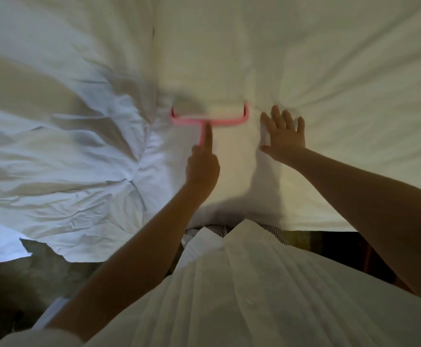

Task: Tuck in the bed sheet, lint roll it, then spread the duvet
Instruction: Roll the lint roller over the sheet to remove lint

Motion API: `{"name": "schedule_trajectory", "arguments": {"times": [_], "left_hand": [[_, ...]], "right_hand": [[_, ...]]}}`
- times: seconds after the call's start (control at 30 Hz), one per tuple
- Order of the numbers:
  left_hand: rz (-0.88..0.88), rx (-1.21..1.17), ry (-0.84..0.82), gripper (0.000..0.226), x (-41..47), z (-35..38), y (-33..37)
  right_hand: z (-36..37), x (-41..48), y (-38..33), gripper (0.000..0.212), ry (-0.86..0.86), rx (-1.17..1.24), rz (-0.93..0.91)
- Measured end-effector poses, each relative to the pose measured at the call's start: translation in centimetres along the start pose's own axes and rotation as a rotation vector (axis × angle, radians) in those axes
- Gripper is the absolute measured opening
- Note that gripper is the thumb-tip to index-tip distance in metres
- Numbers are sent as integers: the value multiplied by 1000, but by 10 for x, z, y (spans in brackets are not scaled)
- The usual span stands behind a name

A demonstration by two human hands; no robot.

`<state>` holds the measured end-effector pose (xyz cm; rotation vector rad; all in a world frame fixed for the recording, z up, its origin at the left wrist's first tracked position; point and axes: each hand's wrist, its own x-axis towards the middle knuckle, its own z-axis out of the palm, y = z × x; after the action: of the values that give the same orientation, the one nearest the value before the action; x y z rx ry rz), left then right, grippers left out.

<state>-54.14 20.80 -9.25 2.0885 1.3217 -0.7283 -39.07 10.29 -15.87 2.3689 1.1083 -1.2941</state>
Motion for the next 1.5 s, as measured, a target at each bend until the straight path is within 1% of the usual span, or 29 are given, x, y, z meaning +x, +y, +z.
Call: {"name": "schedule_trajectory", "arguments": {"times": [0.13, 0.23, 0.33, 0.43, 0.53, 0.6, 0.67, 0.77, 0.87, 0.97, 1.07, 1.13, 1.17, 1.23, 1.33, 1.4, 1.43, 1.5], "left_hand": [[78, 78, 150, 71, 67, -30, 44], [85, 54, 168, 72, 75, -37, 51], [28, 53, 95, 69, 29, -2, 22], [-51, 47, -109, 68, -47, 35, -20], [-39, -36, -204, 75, -93, 52, -44], [-19, -34, -165, 75, -82, 50, -41], [2, -9, -70, 74, -51, 40, -26], [79, -7, 70, 74, 1, 12, 5], [78, -49, 118, 75, 19, 2, 26], [60, -76, 82, 75, -13, 29, 9], [-15, -39, -85, 77, -81, 64, -33], [-12, -65, -176, 80, -115, 76, -49], [8, -52, -187, 80, -119, 78, -53], [40, 8, -156, 78, -103, 73, -50], [94, 97, -24, 73, -51, 54, -23], [157, 199, 58, 71, -25, 43, -6], [168, 208, 75, 71, -20, 42, -1], [131, 140, 40, 72, -27, 47, -4]], "right_hand": [[1, 0, -1, 81, -22, 20, 8], [1, -1, -1, 83, -30, 38, 2], [3, -6, 1, 85, -35, 52, 0], [12, -19, 1, 85, -46, 43, -8], [25, -33, 3, 86, -92, 12, -18], [34, -41, 5, 85, -116, 1, -23], [41, -47, 6, 84, -131, 2, -23], [48, -53, 9, 84, -128, -5, -20], [53, -58, 11, 82, -120, -4, -24], [59, -62, 12, 80, -127, 4, -21], [65, -70, 13, 78, -140, -24, -29], [69, -76, 13, 76, -155, -24, -31], [71, -79, 13, 76, -164, -14, -28], [75, -83, 11, 76, -174, 34, -3], [79, -86, 9, 74, -174, 87, 37], [82, -88, 7, 73, -171, 84, 36], [83, -90, 7, 73, -169, 75, 32], [84, -93, 5, 71, -173, 62, 22]]}}
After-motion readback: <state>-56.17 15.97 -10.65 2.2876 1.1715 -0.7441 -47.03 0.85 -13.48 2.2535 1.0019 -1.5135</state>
